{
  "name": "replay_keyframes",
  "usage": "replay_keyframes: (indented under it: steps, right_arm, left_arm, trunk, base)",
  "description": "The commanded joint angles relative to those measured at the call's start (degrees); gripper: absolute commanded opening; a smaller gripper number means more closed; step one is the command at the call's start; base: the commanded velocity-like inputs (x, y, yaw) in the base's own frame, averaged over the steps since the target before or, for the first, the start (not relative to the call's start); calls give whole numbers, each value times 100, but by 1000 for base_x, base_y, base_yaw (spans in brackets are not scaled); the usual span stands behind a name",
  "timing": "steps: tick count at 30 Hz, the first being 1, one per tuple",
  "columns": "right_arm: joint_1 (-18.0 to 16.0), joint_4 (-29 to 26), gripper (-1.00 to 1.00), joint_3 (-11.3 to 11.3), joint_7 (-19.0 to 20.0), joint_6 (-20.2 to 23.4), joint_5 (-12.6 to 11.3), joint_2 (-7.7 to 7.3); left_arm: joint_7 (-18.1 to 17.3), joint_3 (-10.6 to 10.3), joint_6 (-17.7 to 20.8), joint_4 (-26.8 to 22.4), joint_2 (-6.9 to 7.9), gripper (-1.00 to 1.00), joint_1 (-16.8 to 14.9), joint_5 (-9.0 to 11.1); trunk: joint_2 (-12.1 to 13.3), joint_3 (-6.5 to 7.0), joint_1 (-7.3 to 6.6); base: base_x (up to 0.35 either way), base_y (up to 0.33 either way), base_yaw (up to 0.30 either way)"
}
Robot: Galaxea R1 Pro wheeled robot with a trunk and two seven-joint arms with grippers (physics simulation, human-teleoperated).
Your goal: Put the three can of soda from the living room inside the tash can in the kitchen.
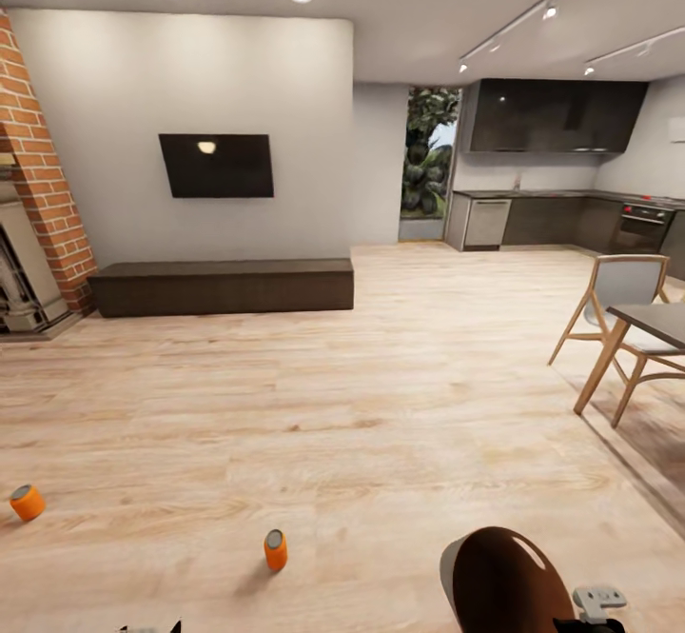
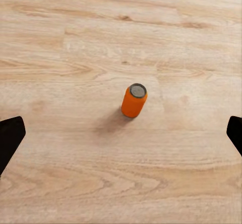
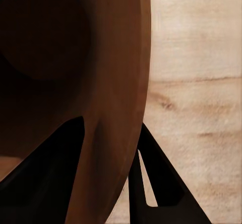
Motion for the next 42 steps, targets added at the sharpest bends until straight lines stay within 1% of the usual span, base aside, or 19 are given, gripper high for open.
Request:
replay_keyframes:
  steps: [1, 10, 20, 21, 22, 26, 27, 28, 30, 31, 32, 34, 35, 38, 42]
  right_arm:
    - [-3, -11, -100, -20, 8, 1, -38, 0]
    - [-3, -3, -100, -19, 8, 1, -42, 0]
    - [-3, -2, -100, -12, 8, 1, -43, 0]
    - [-3, -4, -100, -15, 8, 1, -43, 0]
    - [-3, -7, -100, -16, 9, 1, -43, -3]
    - [-3, -10, -100, -18, 14, 1, -43, -7]
    - [-3, -10, -100, -19, 15, 1, -43, -6]
    - [-3, -11, -100, -19, 16, 1, -39, -4]
    - [-3, -11, -100, -19, 16, 1, -36, -2]
    - [-3, -11, -100, -19, 16, 1, -32, -1]
    - [-3, -11, -100, -19, 16, 1, -30, -1]
    - [-3, -11, -100, -19, 16, 1, -29, -1]
    - [-3, -11, -100, -19, 16, 1, -29, 0]
    - [-3, -11, -100, -19, 16, 1, -27, 0]
    - [-3, -11, -100, -19, 16, 1, -26, 0]
  left_arm:
    - [-1, 0, 1, -1, 0, 100, 0, 2]
    - [-4, 0, 105, -6, 0, 100, 0, 7]
    - [-5, -2, 128, 4, 0, 100, 0, -15]
    - [-8, -7, 145, 20, -2, 100, -5, -28]
    - [-10, -14, 263, 19, -4, 100, -31, -43]
    - [-25, -33, 1235, -126, 0, 100, -260, -60]
    - [-32, -37, 1843, -163, 8, 100, -483, -69]
    - [-31, -39, 2542, -177, 29, 100, -788, -82]
    - [-5, -41, 3288, -175, 50, 100, -1143, -93]
    - [75, -42, 3980, -139, 56, 100, -1483, -102]
    - [143, -42, 4275, -116, 54, 100, -1636, -105]
    - [328, -43, 4719, -79, 44, 100, -1905, -99]
    - [534, -43, 5003, -54, 38, 100, -2130, -92]
    - [748, -41, 5245, 4, 32, 100, -2392, -86]
    - [909, -37, 5396, 204, 30, 100, -2650, -65]
  trunk:
    - [0, -6, 0]
    - [0, -55, 0]
    - [0, -85, 0]
    - [0, -85, 0]
    - [0, -86, 0]
    - [0, -86, 0]
    - [0, -86, 0]
    - [0, -86, 0]
    - [0, -87, 0]
    - [0, -87, 0]
    - [0, -87, 0]
    - [0, -87, 0]
    - [0, -87, 0]
    - [0, -87, 0]
    - [0, -87, 0]
  base:
    - [323, 0, 68]
    - [323, 0, 21]
    - [323, 0, 1]
    - [297, 0, 0]
    - [248, 0, 0]
    - [181, 0, 0]
    - [87, 0, 0]
    - [56, 0, 0]
    - [40, 0, 0]
    - [23, 0, 0]
    - [18, 0, 0]
    - [13, 0, 0]
    - [8, 0, 0]
    - [5, 0, 0]
    - [2, 0, 0]
